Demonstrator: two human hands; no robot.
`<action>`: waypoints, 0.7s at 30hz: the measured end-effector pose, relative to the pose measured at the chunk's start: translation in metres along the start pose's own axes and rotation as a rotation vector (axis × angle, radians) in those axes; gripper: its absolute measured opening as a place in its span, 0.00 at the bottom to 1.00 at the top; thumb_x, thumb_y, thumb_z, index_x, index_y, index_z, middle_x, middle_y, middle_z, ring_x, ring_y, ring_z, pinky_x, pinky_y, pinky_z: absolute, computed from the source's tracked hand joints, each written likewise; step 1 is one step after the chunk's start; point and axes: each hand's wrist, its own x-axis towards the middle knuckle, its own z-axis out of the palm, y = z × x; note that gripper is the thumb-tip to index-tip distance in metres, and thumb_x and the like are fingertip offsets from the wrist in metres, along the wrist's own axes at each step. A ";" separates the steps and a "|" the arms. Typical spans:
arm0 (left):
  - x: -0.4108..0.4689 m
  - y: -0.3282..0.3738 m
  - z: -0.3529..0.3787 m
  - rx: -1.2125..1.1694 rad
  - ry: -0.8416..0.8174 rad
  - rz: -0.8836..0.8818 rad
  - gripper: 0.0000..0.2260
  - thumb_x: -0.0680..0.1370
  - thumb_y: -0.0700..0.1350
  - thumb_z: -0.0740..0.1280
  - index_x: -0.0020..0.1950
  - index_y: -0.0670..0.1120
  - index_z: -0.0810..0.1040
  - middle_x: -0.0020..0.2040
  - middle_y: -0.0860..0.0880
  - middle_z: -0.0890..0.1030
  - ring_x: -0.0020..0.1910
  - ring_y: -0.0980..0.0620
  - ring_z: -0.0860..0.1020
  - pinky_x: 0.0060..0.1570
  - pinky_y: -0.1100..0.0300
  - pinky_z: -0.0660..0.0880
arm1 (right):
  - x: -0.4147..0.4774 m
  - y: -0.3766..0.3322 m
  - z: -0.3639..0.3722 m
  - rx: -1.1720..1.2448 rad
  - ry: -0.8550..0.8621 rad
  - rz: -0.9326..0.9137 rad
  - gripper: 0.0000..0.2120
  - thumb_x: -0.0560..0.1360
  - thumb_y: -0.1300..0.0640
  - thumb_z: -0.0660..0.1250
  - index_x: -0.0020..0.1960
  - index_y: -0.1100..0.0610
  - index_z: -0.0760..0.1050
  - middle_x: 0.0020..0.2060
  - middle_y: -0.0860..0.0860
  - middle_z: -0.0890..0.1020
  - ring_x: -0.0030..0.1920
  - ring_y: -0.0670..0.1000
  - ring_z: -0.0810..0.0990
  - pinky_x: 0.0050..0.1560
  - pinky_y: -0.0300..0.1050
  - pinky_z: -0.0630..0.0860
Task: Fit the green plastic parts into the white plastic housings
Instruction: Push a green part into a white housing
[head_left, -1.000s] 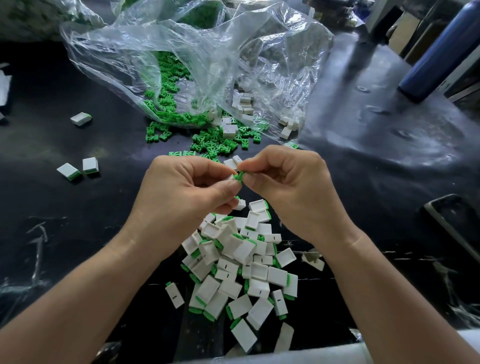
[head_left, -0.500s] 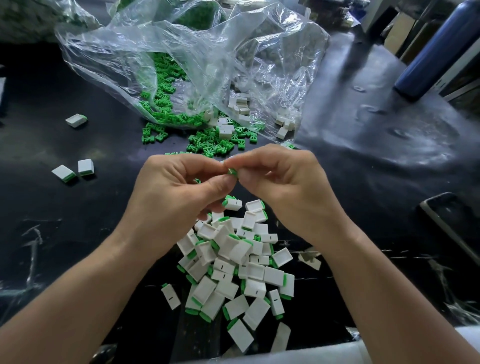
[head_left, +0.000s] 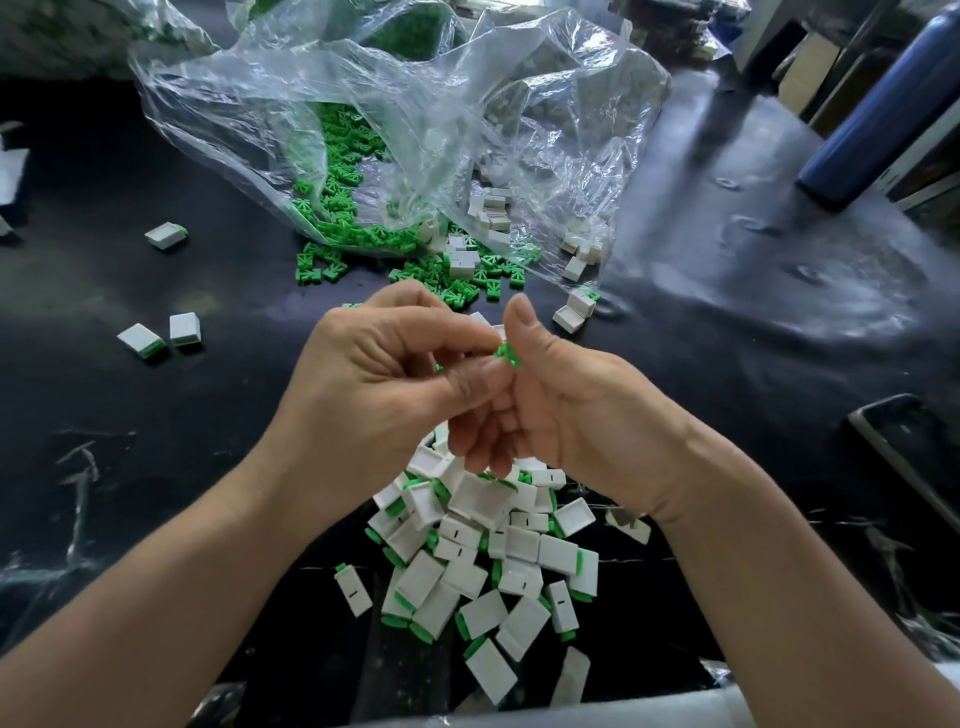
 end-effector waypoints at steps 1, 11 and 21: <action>0.000 0.000 0.000 -0.018 -0.009 0.001 0.09 0.62 0.45 0.74 0.41 0.45 0.83 0.36 0.51 0.75 0.27 0.50 0.77 0.28 0.61 0.76 | 0.000 0.000 0.001 -0.003 0.003 0.001 0.33 0.72 0.34 0.50 0.43 0.64 0.73 0.33 0.53 0.76 0.33 0.49 0.74 0.37 0.42 0.70; 0.000 -0.003 0.000 -0.062 -0.046 0.036 0.05 0.66 0.38 0.71 0.41 0.42 0.83 0.38 0.38 0.72 0.30 0.36 0.79 0.30 0.45 0.79 | 0.003 0.003 0.010 0.037 0.104 -0.058 0.26 0.71 0.41 0.54 0.50 0.64 0.72 0.29 0.48 0.66 0.32 0.46 0.62 0.32 0.38 0.61; 0.000 -0.003 0.001 -0.113 -0.013 0.018 0.07 0.64 0.39 0.71 0.41 0.40 0.83 0.37 0.39 0.73 0.28 0.43 0.78 0.28 0.63 0.76 | 0.004 0.006 0.014 0.068 0.127 -0.108 0.20 0.72 0.41 0.54 0.40 0.56 0.75 0.23 0.43 0.71 0.28 0.44 0.62 0.30 0.36 0.61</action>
